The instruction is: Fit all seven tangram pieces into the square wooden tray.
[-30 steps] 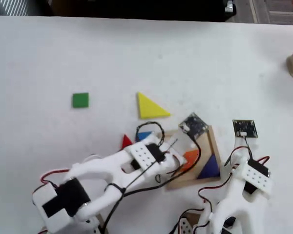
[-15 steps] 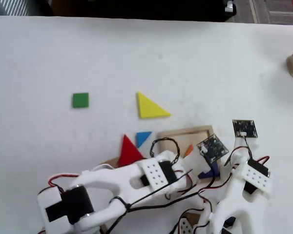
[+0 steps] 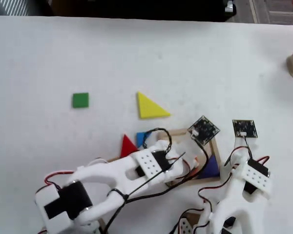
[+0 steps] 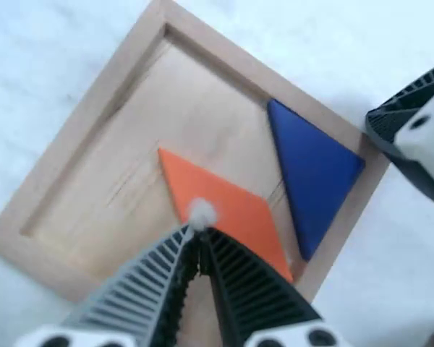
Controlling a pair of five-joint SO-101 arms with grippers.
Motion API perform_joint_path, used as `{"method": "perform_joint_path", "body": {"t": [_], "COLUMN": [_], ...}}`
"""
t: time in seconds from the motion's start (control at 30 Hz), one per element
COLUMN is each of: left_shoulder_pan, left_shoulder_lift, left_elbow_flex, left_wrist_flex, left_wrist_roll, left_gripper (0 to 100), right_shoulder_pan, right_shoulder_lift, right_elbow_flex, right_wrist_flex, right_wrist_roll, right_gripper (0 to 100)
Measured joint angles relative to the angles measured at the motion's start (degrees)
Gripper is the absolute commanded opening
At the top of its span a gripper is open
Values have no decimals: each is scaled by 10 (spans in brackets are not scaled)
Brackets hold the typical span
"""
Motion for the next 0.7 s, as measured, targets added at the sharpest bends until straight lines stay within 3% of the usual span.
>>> {"method": "perform_joint_path", "body": {"t": [0.17,0.4,0.53,0.7], "left_shoulder_pan": [6,8,-4,-17], "left_shoulder_lift": [0,0,-14,-70], "left_elbow_flex": [18,22,23,23], "left_wrist_flex": [-73,-87,-56,52], "left_wrist_roll": [2,2,2,6], "left_gripper": [23,23,23,23], "right_shoulder_pan": [0,0,0,0], "right_shoulder_lift": [0,0,0,0], "right_elbow_flex": [0,0,0,0], "right_wrist_flex": [0,0,0,0], "right_wrist_roll": [0,0,0,0], "right_gripper": [18,18,18,18]}}
